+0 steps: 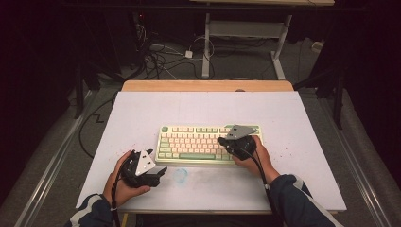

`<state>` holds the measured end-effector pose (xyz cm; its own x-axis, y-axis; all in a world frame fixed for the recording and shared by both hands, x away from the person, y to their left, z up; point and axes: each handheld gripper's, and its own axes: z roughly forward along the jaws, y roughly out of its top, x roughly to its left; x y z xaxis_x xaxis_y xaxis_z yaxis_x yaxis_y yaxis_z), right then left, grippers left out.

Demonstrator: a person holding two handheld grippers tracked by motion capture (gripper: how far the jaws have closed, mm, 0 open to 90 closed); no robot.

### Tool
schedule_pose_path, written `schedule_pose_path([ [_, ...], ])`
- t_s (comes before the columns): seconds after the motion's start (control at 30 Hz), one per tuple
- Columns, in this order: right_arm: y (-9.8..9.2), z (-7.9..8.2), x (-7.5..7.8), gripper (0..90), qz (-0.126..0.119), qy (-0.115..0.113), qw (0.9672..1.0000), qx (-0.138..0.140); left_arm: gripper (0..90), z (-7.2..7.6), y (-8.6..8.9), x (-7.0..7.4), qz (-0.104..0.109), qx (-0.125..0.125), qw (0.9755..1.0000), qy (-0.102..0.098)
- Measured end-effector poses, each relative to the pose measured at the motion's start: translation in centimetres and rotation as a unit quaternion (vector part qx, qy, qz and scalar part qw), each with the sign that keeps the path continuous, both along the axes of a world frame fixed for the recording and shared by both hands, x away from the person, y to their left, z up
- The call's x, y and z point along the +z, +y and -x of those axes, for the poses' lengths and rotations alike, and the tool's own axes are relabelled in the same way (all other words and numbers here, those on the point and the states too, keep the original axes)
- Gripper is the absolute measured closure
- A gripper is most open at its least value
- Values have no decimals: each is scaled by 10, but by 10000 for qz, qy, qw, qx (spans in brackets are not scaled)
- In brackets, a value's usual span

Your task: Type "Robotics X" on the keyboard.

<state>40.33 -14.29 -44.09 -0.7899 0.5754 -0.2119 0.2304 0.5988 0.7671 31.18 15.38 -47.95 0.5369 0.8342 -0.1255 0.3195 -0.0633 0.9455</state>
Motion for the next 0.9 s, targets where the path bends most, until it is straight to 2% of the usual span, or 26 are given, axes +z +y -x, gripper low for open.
schedule_pose_path([
  [0.43, 33, -17, -5, 900, 214, 122, 9997, 61, 205, 0, -1, -3, -62, -61, 9999, 108],
  [0.77, 41, -22, -8, 900, 457, 167, 9988, -8, 205, -1, -2, -5, -102, -91, 9998, 158],
  [0.9, 43, -23, -9, 900, 538, 278, 9982, -28, 205, -1, -2, -5, -114, -98, 9998, 164],
])
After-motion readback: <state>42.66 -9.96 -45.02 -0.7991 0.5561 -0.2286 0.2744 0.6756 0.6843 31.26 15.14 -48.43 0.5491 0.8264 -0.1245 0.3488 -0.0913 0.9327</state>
